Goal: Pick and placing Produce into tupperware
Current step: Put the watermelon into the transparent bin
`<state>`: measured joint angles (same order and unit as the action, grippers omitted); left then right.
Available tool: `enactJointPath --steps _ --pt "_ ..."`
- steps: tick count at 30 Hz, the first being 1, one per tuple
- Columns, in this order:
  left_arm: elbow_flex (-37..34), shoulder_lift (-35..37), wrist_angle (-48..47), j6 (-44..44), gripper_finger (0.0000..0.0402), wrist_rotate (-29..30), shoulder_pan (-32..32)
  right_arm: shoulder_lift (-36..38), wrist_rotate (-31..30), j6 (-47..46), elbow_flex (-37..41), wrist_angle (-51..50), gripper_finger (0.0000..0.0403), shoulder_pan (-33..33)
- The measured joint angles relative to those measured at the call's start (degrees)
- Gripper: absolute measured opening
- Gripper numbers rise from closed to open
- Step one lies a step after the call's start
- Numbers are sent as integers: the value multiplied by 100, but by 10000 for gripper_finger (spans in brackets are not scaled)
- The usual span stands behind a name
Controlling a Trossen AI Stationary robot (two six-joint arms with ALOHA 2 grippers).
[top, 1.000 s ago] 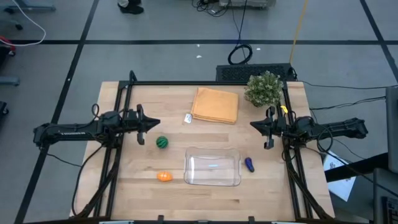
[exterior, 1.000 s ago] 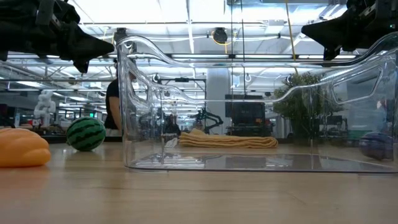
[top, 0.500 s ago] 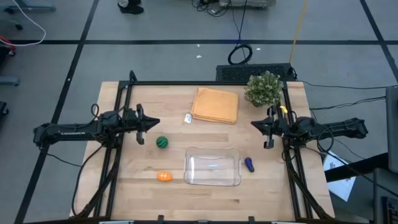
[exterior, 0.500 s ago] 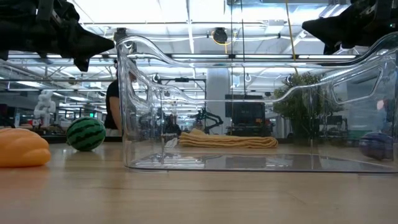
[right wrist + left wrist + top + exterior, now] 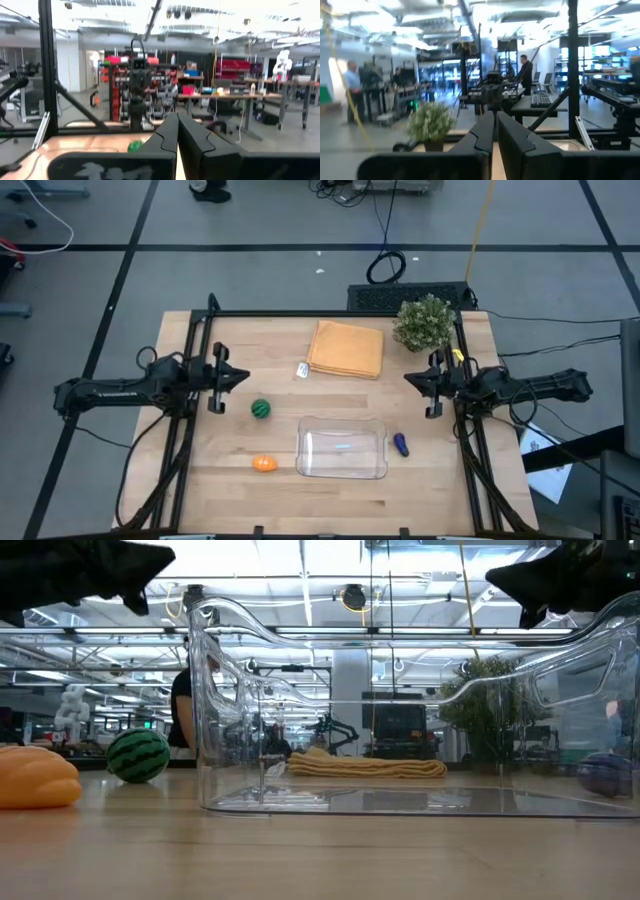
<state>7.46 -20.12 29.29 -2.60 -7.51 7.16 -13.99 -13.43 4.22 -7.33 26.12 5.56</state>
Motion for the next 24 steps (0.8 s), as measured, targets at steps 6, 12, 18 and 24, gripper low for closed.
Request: enactJointPath --steps 6,12,18,24 --pt "414 139 -675 -166 26 230 -107 -1 -10 249 0 179 0 0" --pt "833 359 -1743 -320 26 839 -299 -14 -22 117 2 34 0 0" --pt "861 420 -1813 -462 26 1018 -428 -12 -26 102 2 186 0 0" --pt "863 409 -1933 -468 26 1084 -431 -12 -26 102 2 126 0 0"
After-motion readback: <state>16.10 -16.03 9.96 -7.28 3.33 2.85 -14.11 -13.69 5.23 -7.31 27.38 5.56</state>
